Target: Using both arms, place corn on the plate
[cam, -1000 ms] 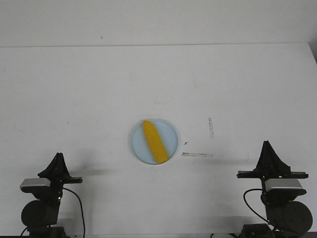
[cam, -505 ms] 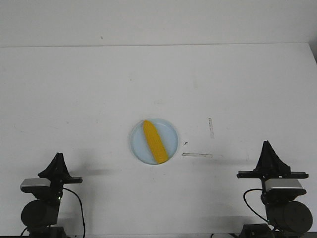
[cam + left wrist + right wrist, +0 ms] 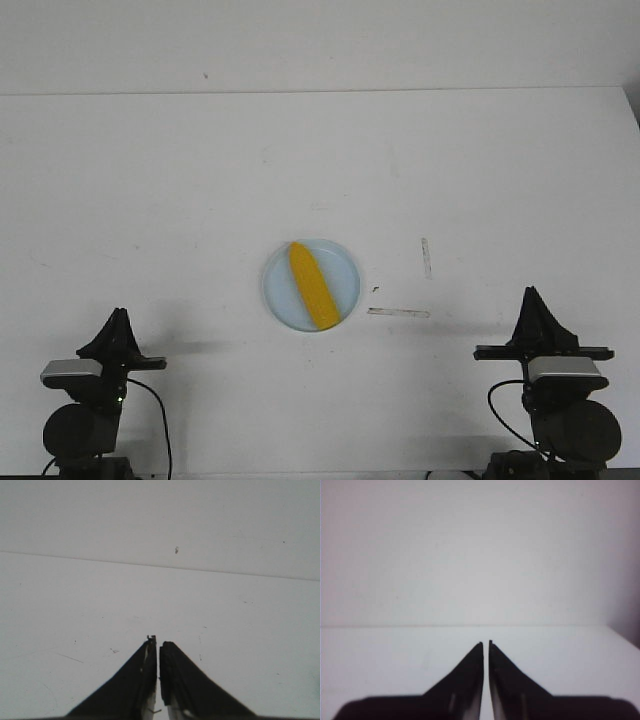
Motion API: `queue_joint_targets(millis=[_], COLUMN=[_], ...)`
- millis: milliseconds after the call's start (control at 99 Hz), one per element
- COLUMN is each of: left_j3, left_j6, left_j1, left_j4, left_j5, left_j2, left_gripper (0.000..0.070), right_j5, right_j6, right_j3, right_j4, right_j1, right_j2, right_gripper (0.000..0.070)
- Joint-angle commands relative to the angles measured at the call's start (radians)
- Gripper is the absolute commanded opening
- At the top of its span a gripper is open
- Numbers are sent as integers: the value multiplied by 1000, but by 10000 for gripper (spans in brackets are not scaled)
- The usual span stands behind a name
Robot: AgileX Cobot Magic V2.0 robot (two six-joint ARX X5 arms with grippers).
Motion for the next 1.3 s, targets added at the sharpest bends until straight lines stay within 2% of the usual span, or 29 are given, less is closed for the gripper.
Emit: queue_joint_targets(millis=[0, 232, 666, 1292], left_j3=[-21, -21, -21, -21], left_j6=[-9, -9, -10, -9], left_j1=[0, 0, 0, 0], left_j4=[11, 11, 11, 11], left_j5=[-5, -5, -5, -5], left_j2=[-2, -2, -2, -2], left_gripper=[1, 1, 1, 1], right_j5=[-23, -47, -48, -47], right_j6=[10, 10, 11, 10], right_j3=[-38, -156, -327, -327], right_j4=[5, 3, 137, 124], right_j1=[2, 2, 16, 16], right_j2=[-19, -134, -132, -132], right_gripper=[16, 15, 16, 14])
